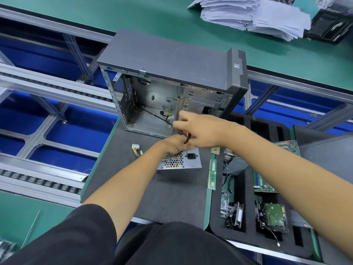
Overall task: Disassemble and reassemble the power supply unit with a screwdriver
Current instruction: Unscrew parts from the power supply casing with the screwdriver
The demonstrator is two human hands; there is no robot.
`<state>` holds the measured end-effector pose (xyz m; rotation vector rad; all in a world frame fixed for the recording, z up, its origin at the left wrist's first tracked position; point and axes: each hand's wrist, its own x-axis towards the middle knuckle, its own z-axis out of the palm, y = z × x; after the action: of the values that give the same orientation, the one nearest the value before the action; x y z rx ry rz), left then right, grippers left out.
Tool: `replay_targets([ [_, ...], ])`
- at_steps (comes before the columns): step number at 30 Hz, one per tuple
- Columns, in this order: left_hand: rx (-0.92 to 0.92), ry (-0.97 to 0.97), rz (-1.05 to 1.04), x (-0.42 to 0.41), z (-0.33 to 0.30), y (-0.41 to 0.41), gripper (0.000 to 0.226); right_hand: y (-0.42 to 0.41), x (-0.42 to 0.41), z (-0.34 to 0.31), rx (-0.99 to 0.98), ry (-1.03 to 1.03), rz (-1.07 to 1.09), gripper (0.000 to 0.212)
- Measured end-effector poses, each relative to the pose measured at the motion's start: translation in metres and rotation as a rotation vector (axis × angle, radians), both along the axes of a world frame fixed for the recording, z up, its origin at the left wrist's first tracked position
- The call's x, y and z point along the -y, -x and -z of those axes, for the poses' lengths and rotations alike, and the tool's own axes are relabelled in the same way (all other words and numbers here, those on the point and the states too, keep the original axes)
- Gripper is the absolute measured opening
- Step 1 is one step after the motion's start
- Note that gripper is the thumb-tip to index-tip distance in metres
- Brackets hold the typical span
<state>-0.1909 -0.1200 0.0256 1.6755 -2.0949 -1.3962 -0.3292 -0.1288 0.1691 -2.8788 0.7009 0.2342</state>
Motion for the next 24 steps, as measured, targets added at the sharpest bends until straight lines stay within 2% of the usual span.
replay_targets([
  [1,0.015,0.014,0.003,-0.0003,0.0009,-0.0003,0.025,-0.0018,-0.0016,-0.0009,0.018,-0.064,0.002,0.028],
  [3,-0.003,-0.003,-0.003,-0.0014,-0.0011,-0.0017,0.025,-0.003,-0.0027,-0.0009,0.041,-0.121,0.039,0.033],
  [6,-0.035,-0.014,-0.018,-0.0004,-0.0019,-0.0002,0.051,-0.0027,0.0019,0.001,-0.021,0.155,-0.007,0.024],
  [7,-0.024,-0.017,-0.015,-0.0003,-0.0022,0.0001,0.054,-0.0021,0.0034,0.0018,-0.022,0.169,-0.015,0.021],
  [8,-0.011,-0.016,-0.009,0.0002,-0.0012,0.0003,0.051,-0.0018,0.0034,0.0027,-0.006,0.123,-0.019,0.022],
  [11,-0.034,0.002,-0.037,0.0009,0.0038,0.0006,0.038,-0.0033,-0.0003,0.0011,0.06,-0.198,0.075,0.038],
  [12,-0.052,0.003,-0.039,0.0002,0.004,0.0003,0.036,-0.0032,-0.0005,0.0008,0.063,-0.22,0.087,0.038],
  [16,-0.092,-0.02,-0.027,-0.0016,-0.0012,0.0006,0.049,-0.0045,0.0036,0.0014,-0.021,0.059,0.007,0.025],
  [18,-0.022,-0.009,0.003,0.0012,0.0005,0.0009,0.037,-0.0045,0.0017,0.002,-0.022,0.009,-0.01,0.025],
  [20,0.044,0.001,0.016,0.0043,0.0064,0.0015,0.013,-0.0048,-0.0023,-0.0006,0.023,-0.154,0.029,0.038],
  [21,0.041,0.025,0.011,0.0036,0.0057,0.0014,0.009,-0.0053,-0.0033,-0.0032,0.035,-0.233,0.05,0.043],
  [22,0.023,0.036,0.006,0.0018,0.0035,0.0003,0.011,-0.0055,-0.003,-0.0048,0.027,-0.266,0.062,0.044],
  [24,-0.055,0.003,-0.008,0.0003,0.0023,-0.0016,0.033,-0.0066,0.0001,-0.005,-0.019,-0.142,0.043,0.039],
])
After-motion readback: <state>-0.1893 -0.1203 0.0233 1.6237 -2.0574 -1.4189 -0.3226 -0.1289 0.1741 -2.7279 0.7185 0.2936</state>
